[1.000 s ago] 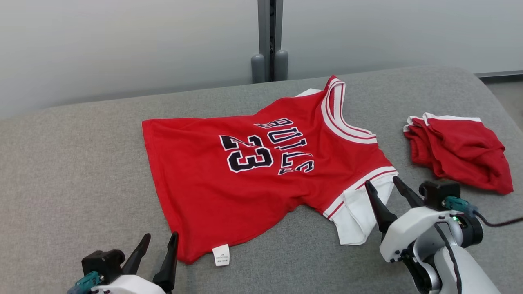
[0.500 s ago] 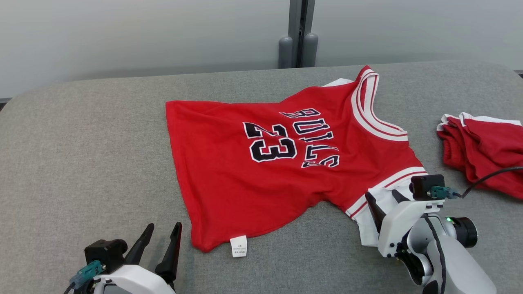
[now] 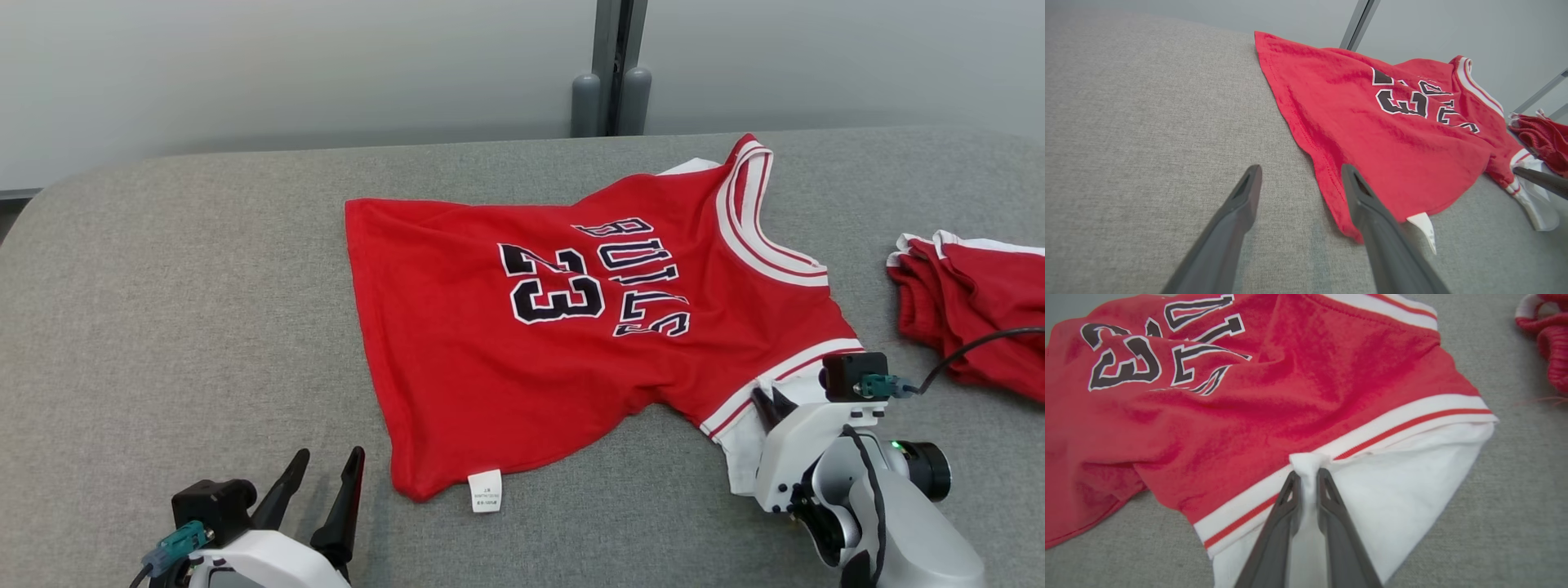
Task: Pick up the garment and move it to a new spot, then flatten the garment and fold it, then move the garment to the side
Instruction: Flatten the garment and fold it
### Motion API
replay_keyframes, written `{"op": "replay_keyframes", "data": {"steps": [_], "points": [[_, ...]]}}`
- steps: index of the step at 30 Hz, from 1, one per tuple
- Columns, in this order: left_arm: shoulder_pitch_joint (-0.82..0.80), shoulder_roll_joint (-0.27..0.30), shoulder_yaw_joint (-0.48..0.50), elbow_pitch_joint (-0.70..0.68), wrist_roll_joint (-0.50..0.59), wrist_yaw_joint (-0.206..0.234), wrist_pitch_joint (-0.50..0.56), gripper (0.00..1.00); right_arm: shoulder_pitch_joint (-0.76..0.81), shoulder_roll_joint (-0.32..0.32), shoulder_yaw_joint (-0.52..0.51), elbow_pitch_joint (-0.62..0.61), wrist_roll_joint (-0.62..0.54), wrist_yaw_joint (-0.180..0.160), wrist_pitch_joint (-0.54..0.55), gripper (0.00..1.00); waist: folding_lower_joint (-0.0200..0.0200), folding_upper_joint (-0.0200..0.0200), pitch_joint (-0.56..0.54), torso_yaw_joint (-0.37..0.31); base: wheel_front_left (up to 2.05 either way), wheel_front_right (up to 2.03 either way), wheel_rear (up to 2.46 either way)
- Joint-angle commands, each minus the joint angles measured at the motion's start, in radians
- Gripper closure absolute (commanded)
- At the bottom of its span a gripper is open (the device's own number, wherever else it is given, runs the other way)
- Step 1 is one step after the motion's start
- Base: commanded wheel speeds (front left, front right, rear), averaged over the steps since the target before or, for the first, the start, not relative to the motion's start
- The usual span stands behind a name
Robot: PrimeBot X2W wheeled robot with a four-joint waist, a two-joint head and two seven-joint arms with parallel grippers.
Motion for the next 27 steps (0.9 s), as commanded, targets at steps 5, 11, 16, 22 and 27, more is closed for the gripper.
{"op": "replay_keyframes", "data": {"steps": [5,11,16,22,27], "points": [[-0.011,0.010,-0.002,0.006,-0.009,-0.002,-0.006,0.00,-0.029,-0.006,0.003,0.049,0.011,0.000,-0.034,1.00,0.0000,-0.0001,-0.002,-0.007,0.00,0.00,0.00],[-0.004,0.015,-0.006,0.011,-0.014,0.007,-0.007,0.00,-0.026,-0.005,-0.002,0.067,0.047,0.000,-0.131,1.00,0.0000,-0.0001,-0.011,-0.025,0.00,0.00,0.00],[0.011,0.015,-0.008,0.011,-0.016,0.010,-0.012,0.00,0.022,-0.005,-0.015,0.033,0.065,0.000,-0.161,1.00,0.0000,-0.0001,-0.026,-0.050,0.00,0.00,0.00],[0.026,0.018,-0.006,0.003,-0.019,0.021,-0.015,0.00,0.101,-0.006,-0.052,-0.042,0.055,0.000,-0.164,1.00,0.0000,-0.0001,-0.042,-0.095,0.00,0.00,0.00],[0.036,0.019,-0.009,-0.009,-0.019,0.030,-0.015,0.00,0.171,-0.006,-0.078,-0.120,0.039,0.000,-0.119,0.81,0.0000,-0.0001,-0.049,-0.138,0.00,0.00,0.00]]}}
